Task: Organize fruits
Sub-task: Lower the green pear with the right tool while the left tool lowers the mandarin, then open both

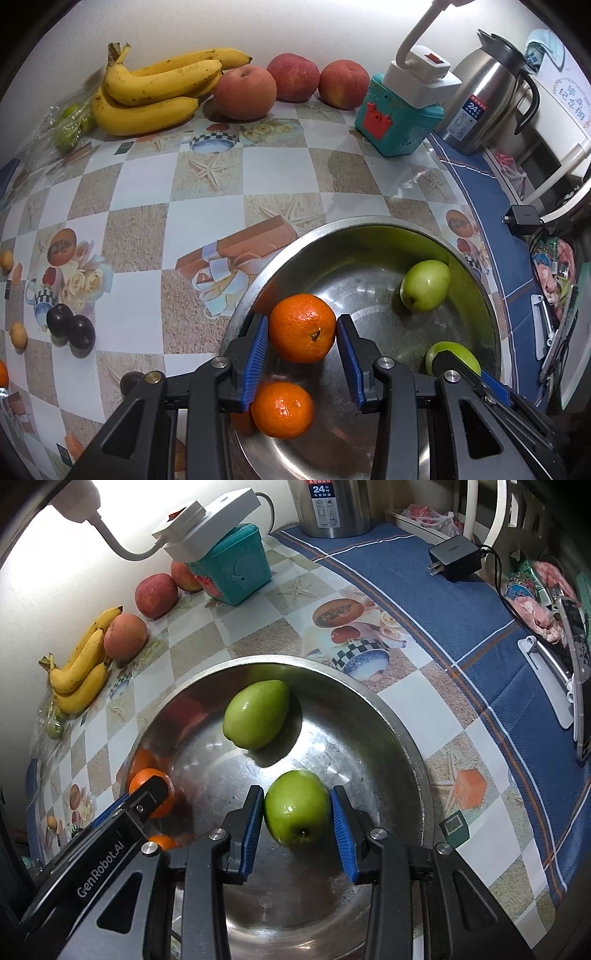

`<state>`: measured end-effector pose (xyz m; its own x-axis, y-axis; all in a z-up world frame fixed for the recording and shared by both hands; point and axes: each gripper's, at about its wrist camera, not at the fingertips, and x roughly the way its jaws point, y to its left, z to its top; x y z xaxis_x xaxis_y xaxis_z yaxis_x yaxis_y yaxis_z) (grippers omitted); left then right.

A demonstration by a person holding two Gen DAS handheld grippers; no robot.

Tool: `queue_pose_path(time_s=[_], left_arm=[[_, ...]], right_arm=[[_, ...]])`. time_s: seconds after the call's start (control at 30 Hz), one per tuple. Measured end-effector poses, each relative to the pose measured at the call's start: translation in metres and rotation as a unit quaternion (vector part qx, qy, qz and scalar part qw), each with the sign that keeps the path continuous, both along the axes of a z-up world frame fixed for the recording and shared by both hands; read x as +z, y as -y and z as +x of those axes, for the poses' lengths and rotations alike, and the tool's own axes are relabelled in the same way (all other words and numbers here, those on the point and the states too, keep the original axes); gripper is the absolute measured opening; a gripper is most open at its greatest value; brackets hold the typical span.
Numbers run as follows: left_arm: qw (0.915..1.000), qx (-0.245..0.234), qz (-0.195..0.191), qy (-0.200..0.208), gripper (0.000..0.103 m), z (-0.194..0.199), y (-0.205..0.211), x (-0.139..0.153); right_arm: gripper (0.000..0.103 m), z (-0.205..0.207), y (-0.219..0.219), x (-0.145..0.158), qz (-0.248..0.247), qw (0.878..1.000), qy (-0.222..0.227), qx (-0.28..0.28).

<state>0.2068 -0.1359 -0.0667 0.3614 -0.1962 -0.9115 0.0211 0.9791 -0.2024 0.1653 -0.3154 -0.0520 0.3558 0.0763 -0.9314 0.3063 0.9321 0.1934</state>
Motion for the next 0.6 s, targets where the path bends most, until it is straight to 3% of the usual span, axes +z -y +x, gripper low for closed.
queue_pose_path(time_s=[0.6], left_arm=[[0.9994, 0.003, -0.034, 0.010, 0.047, -0.004, -0.002, 0.023]], right_arm=[[0.039, -0.002, -0.003, 0.007, -0.018, 1.000, 0.007, -0.003]])
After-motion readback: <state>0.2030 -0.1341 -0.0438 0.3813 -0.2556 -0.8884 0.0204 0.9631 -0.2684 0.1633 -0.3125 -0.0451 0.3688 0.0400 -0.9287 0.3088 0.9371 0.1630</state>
